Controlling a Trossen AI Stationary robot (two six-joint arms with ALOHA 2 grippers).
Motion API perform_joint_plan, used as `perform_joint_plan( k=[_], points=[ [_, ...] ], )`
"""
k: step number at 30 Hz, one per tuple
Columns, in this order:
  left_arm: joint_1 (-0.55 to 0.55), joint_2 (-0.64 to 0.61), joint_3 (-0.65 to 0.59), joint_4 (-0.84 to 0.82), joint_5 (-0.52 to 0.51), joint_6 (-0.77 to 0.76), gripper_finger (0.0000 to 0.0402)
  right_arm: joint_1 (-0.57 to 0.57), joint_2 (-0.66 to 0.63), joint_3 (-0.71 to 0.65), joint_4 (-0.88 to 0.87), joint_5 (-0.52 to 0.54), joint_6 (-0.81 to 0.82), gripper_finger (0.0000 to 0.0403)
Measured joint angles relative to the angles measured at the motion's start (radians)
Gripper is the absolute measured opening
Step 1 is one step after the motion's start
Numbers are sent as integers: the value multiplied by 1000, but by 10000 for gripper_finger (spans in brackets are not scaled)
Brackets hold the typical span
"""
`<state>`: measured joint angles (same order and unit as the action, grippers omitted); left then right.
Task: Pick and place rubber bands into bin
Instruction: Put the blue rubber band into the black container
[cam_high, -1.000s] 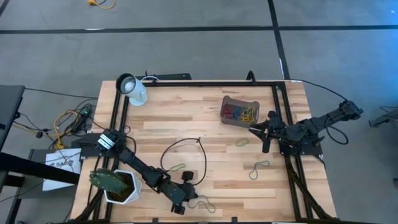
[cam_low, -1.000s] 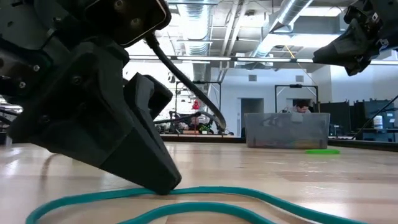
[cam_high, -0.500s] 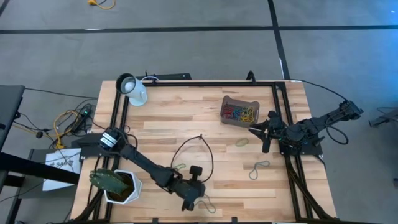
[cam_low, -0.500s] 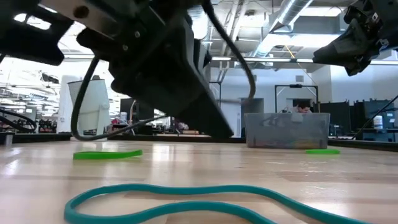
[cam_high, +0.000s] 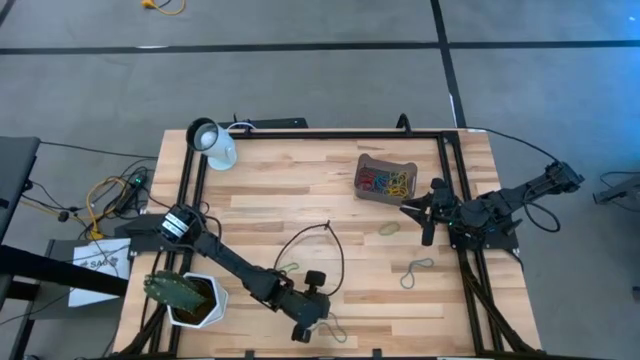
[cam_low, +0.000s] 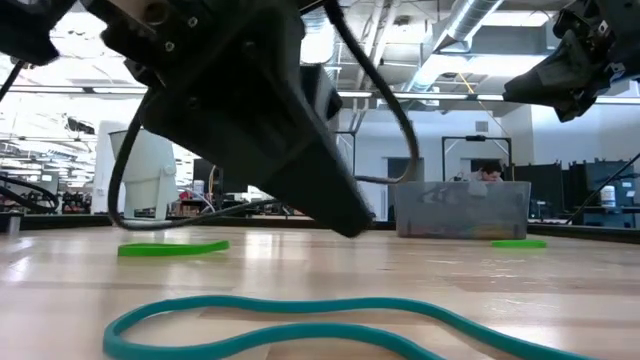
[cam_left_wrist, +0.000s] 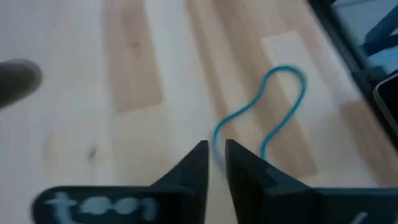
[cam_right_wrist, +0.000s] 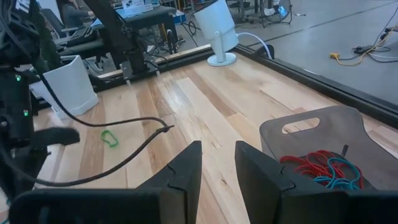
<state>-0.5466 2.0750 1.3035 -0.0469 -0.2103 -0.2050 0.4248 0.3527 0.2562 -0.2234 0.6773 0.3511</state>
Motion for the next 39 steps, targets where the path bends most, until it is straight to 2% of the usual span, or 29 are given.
perform_joint_plan(
  k=[7,12,17,24,32,39],
  points=[
    [6,92,5,153,101,20,95,0,2,1,11,0,0,92],
    [32,111,11,180,156,13,111,0,3,0,17,0,0,92],
    [34,106,12,175,147,59,108,0,3,0,20,0,-2,92],
    [29,94,73,75,75,125,103,0,3,0,21,-1,-2,92],
    [20,92,127,-65,38,112,103,0,3,0,22,0,-2,92],
    [31,117,127,-67,44,79,103,0,3,0,23,0,-2,92]
  ],
)
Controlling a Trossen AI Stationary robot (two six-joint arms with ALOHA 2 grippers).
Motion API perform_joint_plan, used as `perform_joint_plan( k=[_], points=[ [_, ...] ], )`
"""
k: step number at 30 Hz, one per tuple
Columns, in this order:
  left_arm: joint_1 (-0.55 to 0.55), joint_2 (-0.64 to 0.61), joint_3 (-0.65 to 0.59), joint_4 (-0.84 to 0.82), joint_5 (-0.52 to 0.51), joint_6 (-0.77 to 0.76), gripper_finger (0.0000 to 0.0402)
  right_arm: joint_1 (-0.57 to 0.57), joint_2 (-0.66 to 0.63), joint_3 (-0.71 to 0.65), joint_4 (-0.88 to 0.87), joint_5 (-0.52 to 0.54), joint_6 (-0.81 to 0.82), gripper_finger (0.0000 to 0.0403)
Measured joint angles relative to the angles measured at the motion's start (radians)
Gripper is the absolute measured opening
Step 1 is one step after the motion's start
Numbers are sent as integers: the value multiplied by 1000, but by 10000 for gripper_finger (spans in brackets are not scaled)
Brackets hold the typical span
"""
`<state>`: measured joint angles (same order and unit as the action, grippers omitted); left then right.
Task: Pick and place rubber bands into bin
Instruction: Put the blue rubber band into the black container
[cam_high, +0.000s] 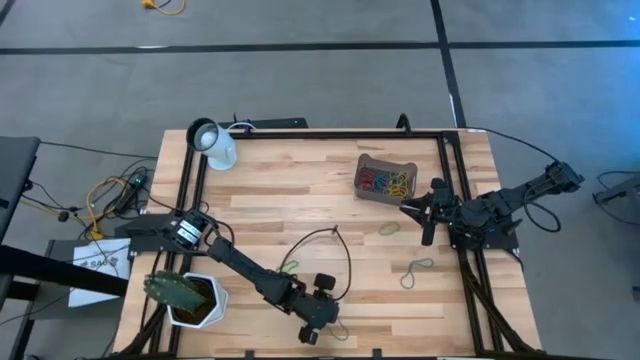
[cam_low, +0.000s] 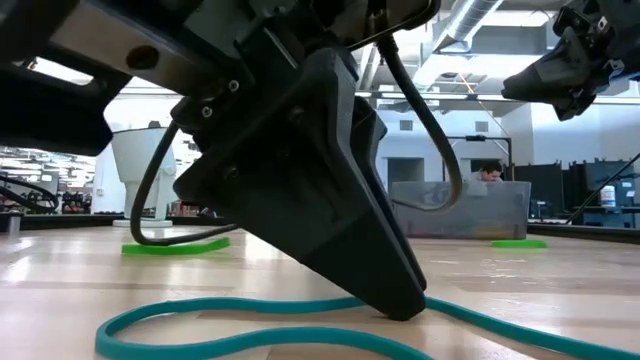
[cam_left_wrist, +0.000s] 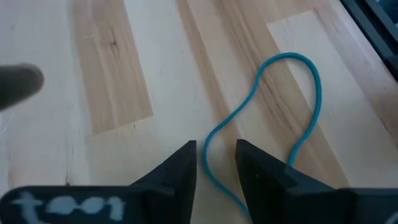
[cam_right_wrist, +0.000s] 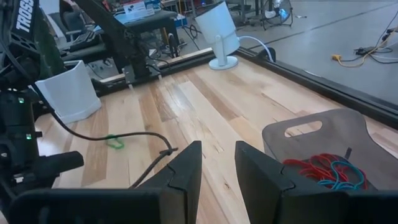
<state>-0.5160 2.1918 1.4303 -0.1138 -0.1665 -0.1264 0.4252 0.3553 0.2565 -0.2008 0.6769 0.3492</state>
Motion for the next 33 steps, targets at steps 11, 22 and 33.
perform_joint_plan(
  k=[11,22,33],
  points=[
    [3,1,0,-3,1,12,84,0,0,0,0,0,0,92],
    [13,8,64,-92,-239,42,2,0,0,0,0,0,0,92],
    [158,2,452,-398,-660,320,0,0,0,0,1,0,0,92]
  ],
)
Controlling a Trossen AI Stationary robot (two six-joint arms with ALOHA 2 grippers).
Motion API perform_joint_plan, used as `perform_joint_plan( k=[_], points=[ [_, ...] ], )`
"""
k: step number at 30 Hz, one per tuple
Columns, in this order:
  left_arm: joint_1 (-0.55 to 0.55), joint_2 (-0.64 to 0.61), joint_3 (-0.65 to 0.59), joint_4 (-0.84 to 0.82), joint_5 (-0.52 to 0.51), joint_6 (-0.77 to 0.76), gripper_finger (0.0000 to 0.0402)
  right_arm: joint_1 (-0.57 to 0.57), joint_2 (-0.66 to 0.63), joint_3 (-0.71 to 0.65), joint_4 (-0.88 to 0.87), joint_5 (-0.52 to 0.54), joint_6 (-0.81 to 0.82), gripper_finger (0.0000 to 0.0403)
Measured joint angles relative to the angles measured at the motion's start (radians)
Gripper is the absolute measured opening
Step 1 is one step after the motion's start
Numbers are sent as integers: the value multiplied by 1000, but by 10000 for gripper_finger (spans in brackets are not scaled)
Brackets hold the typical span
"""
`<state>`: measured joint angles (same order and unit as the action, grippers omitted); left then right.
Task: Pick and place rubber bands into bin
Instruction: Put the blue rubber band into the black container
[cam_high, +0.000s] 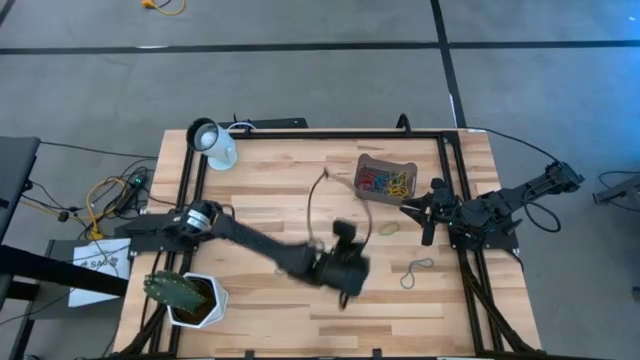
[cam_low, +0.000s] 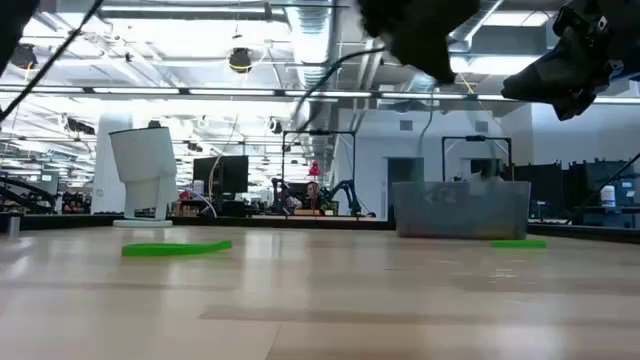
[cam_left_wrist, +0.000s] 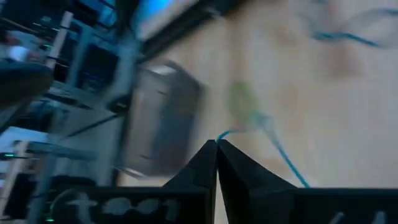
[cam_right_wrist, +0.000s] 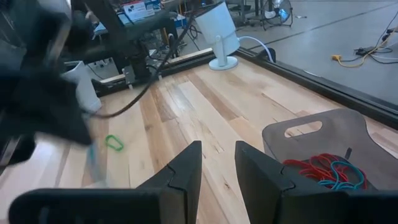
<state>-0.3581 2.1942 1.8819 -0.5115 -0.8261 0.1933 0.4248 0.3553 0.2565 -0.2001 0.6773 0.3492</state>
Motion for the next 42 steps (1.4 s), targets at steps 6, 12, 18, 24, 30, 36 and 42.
perform_joint_plan(
  k=[6,12,18,24,30,36,42],
  points=[
    [186,-4,102,70,145,116,0,-1,0,0,20,1,-20,92],
    [391,0,104,174,435,105,0,-1,-4,0,157,5,-172,92],
    [518,0,71,321,667,75,0,-1,-4,0,245,5,-334,92],
    [574,13,26,410,793,74,0,-1,-4,0,293,31,-486,92],
    [612,51,-4,486,796,113,0,-2,-4,0,383,115,-568,92],
    [646,138,2,654,850,87,0,-2,-3,0,389,115,-568,92],
    [657,188,-3,640,948,31,0,-2,-3,0,388,117,-569,92]
  ],
)
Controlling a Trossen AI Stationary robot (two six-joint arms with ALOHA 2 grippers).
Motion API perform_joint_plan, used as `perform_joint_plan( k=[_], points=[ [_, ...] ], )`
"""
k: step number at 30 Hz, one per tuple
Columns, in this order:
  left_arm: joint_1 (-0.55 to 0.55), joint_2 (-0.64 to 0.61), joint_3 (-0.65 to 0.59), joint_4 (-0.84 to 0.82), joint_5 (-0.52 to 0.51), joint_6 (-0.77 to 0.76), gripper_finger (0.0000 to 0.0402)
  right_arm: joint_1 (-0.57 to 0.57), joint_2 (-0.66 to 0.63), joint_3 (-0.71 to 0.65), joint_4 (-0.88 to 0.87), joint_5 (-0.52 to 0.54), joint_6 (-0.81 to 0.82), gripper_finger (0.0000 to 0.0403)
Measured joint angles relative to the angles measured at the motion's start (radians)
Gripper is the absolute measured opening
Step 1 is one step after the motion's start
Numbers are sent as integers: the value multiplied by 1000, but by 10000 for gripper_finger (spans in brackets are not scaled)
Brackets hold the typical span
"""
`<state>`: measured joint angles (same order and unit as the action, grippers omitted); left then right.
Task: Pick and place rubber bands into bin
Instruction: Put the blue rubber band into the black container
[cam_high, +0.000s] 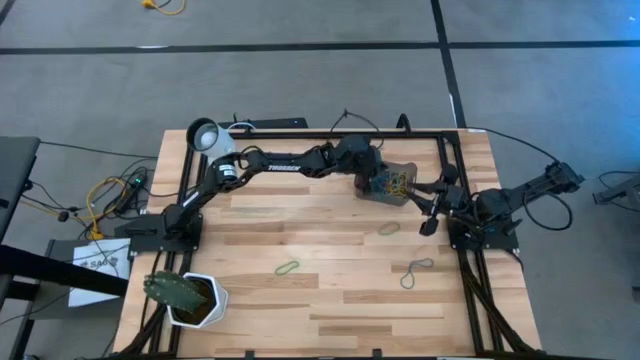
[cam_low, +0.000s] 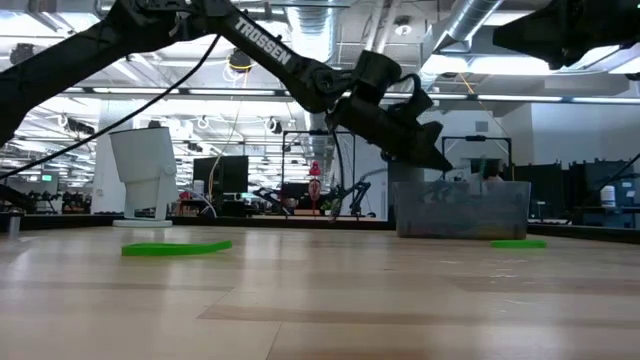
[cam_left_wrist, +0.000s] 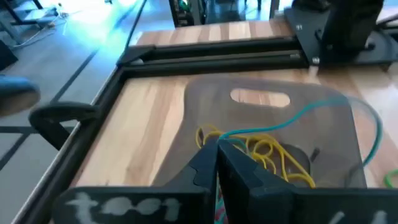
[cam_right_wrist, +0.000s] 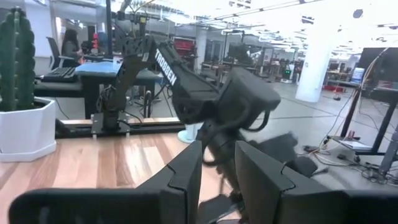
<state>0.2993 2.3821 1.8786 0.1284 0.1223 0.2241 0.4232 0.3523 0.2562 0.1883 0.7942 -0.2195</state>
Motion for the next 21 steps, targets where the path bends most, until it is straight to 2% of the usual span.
perform_joint_plan(
  k=[5,10,15,21],
  points=[
    [-10,-3,5,-44,-14,66,0,-10,0,0,-1,1,0,92],
    [-11,-6,18,-51,-7,69,0,-33,0,0,-4,0,1,92],
    [0,-5,17,-65,-169,58,0,-49,0,0,-4,1,2,92],
    [20,-5,18,-42,-239,-44,0,-53,0,0,-5,0,2,92]
  ],
)
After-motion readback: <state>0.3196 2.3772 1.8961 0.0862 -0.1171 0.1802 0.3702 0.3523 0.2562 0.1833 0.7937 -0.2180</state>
